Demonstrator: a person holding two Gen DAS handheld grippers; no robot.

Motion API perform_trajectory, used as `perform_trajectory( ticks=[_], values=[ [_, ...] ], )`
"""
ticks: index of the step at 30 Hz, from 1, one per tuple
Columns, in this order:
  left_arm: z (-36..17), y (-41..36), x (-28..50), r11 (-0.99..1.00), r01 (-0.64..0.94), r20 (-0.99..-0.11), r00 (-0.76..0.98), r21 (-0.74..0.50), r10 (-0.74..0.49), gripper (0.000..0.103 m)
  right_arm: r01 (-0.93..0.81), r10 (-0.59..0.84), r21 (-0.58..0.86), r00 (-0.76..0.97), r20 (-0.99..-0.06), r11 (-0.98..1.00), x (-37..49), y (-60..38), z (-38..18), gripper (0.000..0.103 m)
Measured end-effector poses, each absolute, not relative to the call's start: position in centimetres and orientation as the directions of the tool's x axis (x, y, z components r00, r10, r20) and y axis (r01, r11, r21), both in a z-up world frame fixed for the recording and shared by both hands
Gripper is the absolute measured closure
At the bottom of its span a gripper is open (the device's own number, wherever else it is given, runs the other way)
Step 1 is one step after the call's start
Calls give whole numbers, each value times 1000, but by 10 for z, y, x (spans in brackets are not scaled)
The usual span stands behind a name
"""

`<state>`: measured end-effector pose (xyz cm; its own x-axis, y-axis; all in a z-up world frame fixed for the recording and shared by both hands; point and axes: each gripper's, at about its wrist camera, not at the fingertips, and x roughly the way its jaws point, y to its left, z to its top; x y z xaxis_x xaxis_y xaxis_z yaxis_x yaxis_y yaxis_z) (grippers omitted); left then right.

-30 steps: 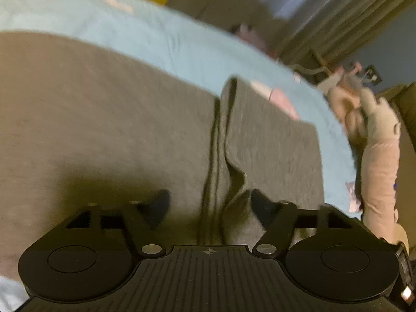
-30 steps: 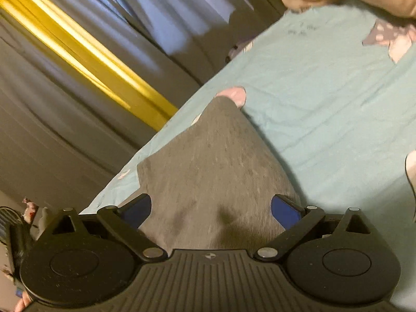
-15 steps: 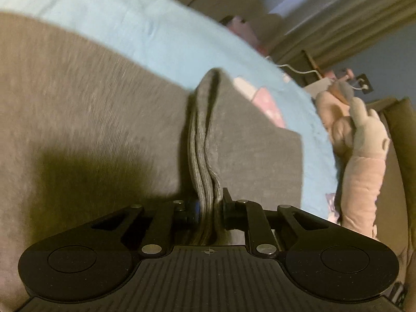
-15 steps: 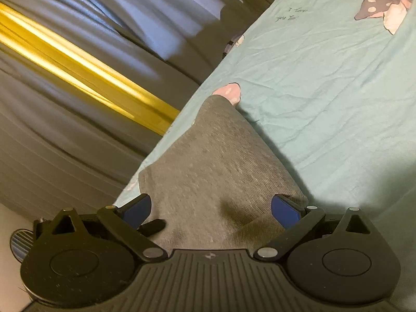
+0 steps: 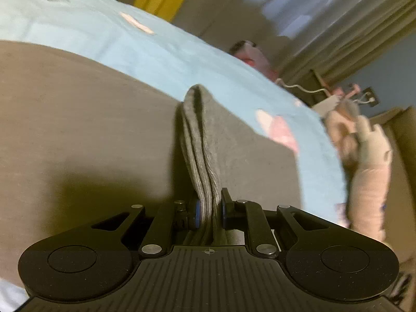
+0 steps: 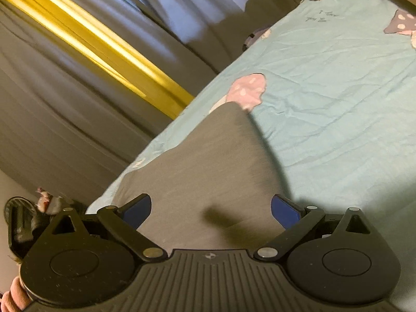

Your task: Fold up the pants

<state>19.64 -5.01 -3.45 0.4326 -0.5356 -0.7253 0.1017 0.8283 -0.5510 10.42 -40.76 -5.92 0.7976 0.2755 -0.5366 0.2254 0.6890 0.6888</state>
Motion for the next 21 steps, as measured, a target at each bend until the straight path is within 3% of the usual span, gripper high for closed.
perform_trajectory(
  ticks=[3, 7, 11, 13, 16, 18, 19, 21],
  values=[
    [-45, -35, 193, 865, 82, -755, 452, -495, -475, 84, 264, 275, 664, 758, -591, 699, 111, -405, -63, 4],
    [-55, -32, 185, 925, 83, -806, 467, -370, -364, 66, 300, 254, 595, 697, -670, 746, 121, -397, -67, 4],
    [-56, -30, 175, 892, 127, -782, 439, -434, -443, 40, 282, 246, 554, 678, -693, 783, 127, -390, -66, 4],
    [-62, -35, 173, 885, 142, -790, 404, -444, -462, 38, 279, 243, 541, 669, -702, 794, 128, -386, -67, 4],
    [-70, -40, 169, 891, 158, -793, 407, -426, -452, 41, 279, 234, 517, 653, -720, 809, 128, -382, -66, 4],
    [-69, -38, 170, 895, 143, -789, 427, -423, -441, 60, 285, 214, 490, 643, -735, 824, 129, -380, -66, 4],
    [-69, -38, 172, 901, 137, -795, 429, -412, -429, 79, 282, 210, 480, 640, -739, 831, 129, -378, -66, 4],
    [-70, -35, 174, 899, 134, -793, 429, -418, -433, 82, 270, 202, 463, 641, -740, 844, 130, -374, -65, 4]
  ],
)
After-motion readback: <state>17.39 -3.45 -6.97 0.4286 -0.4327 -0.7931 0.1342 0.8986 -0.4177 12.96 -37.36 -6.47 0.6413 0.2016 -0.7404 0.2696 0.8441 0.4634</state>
